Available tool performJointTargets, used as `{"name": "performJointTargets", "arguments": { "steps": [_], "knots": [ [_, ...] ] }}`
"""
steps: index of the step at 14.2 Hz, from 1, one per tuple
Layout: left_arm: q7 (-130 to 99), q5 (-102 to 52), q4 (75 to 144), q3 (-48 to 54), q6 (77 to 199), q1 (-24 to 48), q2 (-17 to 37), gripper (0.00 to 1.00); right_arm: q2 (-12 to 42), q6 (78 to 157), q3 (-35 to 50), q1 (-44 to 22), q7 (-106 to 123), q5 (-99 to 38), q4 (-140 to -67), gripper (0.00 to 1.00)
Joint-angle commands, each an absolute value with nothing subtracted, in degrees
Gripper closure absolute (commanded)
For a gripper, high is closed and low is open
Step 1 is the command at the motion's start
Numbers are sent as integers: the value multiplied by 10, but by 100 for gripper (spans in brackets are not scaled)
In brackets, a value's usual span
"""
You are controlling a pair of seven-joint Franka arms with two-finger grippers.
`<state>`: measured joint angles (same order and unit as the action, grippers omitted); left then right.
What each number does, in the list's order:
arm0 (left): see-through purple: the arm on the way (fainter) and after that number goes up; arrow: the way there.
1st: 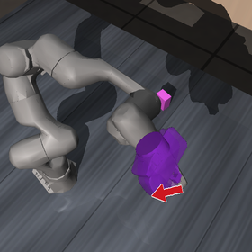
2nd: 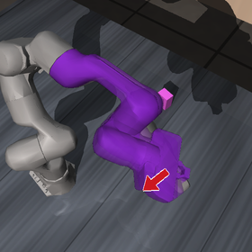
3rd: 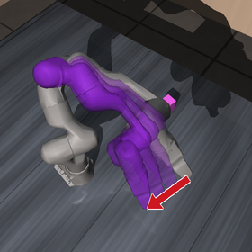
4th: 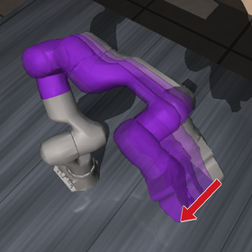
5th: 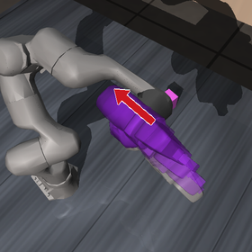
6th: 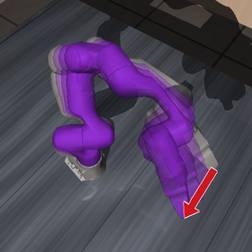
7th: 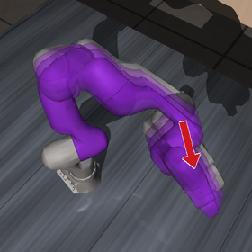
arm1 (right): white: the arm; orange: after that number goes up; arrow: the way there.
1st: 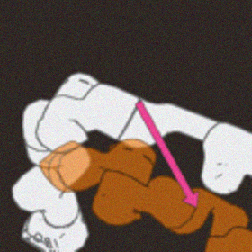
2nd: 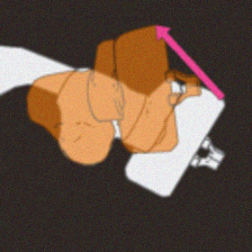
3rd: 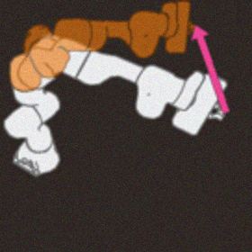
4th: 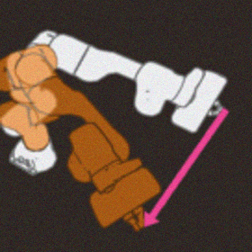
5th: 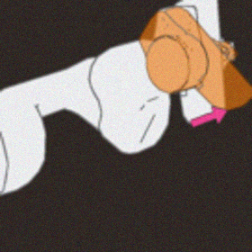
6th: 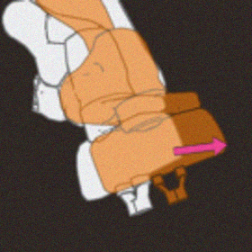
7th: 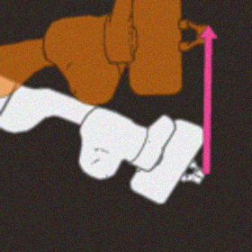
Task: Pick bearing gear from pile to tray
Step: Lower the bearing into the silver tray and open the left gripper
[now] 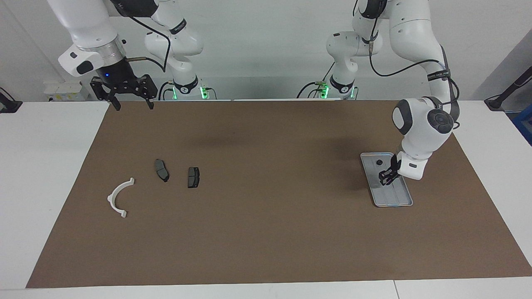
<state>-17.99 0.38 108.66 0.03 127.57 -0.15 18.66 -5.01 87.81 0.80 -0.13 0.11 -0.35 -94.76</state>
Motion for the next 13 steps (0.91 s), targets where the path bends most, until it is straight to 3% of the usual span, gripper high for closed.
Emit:
{"name": "performJointTargets", "arguments": {
  "steps": [1, 11, 12, 13],
  "knots": [
    [-173, 15, 1116, 6, 1315, -10, 185, 87, -56, 873, 11, 4, 12, -10, -951, 0],
    [-174, 15, 1162, 6, 1363, -10, 182, 86, -56, 873, 11, 4, 11, -9, -948, 0],
    [-174, 15, 1162, 6, 1363, -10, 182, 84, -55, 873, 11, 4, 12, -9, -947, 0],
    [-173, 15, 1162, 6, 1363, -10, 182, 71, -56, 873, 11, 4, 12, -10, -948, 0]
  ]
}}
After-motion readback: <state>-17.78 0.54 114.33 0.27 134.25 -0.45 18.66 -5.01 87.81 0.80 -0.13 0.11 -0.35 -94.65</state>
